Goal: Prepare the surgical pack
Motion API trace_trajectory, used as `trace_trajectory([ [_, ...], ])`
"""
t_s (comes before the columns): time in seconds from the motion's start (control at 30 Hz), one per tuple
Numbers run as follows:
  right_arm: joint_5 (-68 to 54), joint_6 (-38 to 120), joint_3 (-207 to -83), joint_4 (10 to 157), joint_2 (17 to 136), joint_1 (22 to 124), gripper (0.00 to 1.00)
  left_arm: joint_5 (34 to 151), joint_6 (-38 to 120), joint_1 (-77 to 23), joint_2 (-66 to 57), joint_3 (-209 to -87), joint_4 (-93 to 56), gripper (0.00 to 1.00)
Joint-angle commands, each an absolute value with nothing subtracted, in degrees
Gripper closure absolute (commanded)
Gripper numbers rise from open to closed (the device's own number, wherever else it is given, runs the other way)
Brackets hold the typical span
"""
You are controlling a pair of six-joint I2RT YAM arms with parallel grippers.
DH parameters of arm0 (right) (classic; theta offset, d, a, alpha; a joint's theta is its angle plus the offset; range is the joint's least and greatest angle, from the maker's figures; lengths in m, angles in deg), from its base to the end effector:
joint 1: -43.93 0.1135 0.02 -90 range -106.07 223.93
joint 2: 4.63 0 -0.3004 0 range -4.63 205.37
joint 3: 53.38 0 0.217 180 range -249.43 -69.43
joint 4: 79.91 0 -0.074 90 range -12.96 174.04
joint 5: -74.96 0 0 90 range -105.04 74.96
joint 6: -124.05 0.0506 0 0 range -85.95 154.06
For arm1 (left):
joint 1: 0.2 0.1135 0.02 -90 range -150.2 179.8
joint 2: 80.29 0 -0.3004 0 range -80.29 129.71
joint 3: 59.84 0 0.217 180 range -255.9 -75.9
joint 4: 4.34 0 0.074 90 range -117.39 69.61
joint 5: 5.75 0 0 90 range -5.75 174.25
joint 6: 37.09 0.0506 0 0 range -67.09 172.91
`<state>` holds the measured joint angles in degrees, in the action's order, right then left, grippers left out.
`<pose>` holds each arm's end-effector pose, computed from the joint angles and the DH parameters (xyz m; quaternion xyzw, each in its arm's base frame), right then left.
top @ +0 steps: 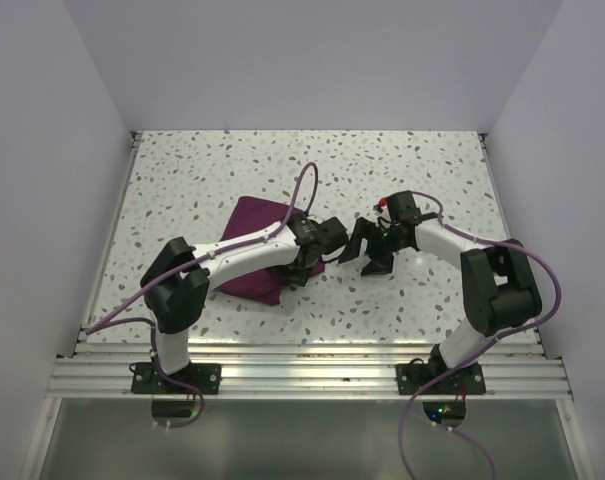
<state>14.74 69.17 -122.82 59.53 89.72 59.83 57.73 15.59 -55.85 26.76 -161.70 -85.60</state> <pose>0.2706 0.1032 0.2144 0.1038 0.9402 0.3150 0.0771 0.2057 -0.2610 0.2620 0.1479 0.9616 0.1360 0.1870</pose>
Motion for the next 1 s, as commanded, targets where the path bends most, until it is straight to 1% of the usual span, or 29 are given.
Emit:
trace_trajectory([
  [0.0, 15.99, 69.39, -122.7, 61.36, 89.24, 60.54, 0.19, 55.86, 15.29, -56.01, 27.03, -160.45, -84.29, 0.44],
  [0.2, 15.9, 69.65, -122.52, 62.07, 89.86, 61.85, 0.18, 56.57, 15.29, -56.01, 27.03, -158.96, -83.67, 0.5],
  [0.33, 15.72, 70.18, -122.35, 62.59, 89.95, 62.91, 0.18, 57.09, 15.47, -56.01, 27.03, -158.08, -83.24, 0.58],
  [0.37, 15.72, 70.35, -122.43, 62.77, 90.03, 63.17, 0.18, 57.18, 15.55, -56.01, 26.94, -157.99, -82.97, 0.63],
  [0.43, 15.81, 70.79, -122.7, 63.03, 90.12, 64.14, 0.18, 57.27, 15.73, -55.92, 26.68, -157.99, -82.88, 0.7],
  [0.67, 18.7, 74.13, -123.22, 66.28, 90.82, 65.37, 0.18, 57.71, 16.96, -55.74, 26.5, -157.55, -82.45, 0.86],
  [0.7, 19.14, 74.39, -123.57, 66.55, 91.26, 65.46, 0.18, 57.8, 17.05, -55.74, 26.33, -157.63, -82.53, 0.9],
  [0.73, 19.58, 74.66, -124.1, 66.64, 91.52, 65.63, 0.19, 57.8, 17.13, -55.66, 26.24, -157.64, -82.53, 1.0],
  [0.83, 20.9, 76.24, -126.56, 67.33, 92.49, 66.25, 0.25, 57.8, 17.13, -55.39, 25.62, -158.07, -82.97, 1.0],
  [0.87, 21.43, 76.94, -127.61, 67.95, 92.67, 66.6, 0.32, 57.8, 17.05, -55.22, 25.1, -158.34, -83.23, 1.0],
  [0.93, 22.92, 79.49, -128.58, 70.06, 93.81, 67.3, 0.39, 57.45, 16.87, -55.04, 24.4, -158.78, -83.58, 1.0],
  [0.97, 23.54, 80.28, -129.63, 70.67, 94.42, 68.09, 0.5, 57.27, 16.87, -55.04, 23.35, -159.3, -83.59, 1.0],
])
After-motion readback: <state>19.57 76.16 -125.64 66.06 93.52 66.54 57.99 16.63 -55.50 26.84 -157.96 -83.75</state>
